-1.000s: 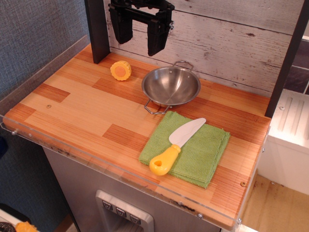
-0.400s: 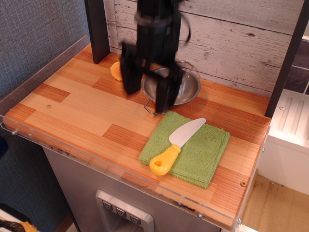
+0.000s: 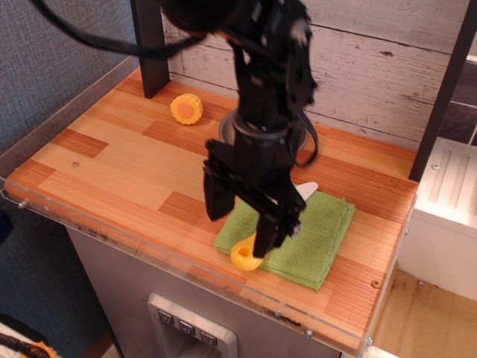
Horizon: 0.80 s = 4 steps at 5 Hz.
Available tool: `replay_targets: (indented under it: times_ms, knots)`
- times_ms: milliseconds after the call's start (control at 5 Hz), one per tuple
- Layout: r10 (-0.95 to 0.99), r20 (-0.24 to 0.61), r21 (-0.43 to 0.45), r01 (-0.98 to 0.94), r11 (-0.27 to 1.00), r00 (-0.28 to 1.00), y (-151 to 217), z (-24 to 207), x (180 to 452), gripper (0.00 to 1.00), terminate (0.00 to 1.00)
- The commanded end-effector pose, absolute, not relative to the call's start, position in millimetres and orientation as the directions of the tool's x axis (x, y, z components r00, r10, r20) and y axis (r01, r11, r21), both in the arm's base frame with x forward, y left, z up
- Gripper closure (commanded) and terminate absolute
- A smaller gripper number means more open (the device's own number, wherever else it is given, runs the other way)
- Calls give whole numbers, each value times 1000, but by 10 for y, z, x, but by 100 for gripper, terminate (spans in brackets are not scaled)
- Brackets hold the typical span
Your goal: Move knife to left edge of table.
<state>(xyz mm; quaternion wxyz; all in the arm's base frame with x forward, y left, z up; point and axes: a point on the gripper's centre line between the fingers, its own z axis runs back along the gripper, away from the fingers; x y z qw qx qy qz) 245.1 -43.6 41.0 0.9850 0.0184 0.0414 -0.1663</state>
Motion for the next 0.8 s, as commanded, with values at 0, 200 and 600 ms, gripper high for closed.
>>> replay_targets:
  times_ms: [0, 200, 600]
  knots:
    - [-351, -78, 40, 355, 934, 933, -551, 279, 2479, 0, 0]
    - [-356, -86, 47, 361, 931, 930, -573, 241, 2483, 0, 0]
    - [-362, -97, 56, 368, 928, 927, -566, 226, 2484, 100, 0]
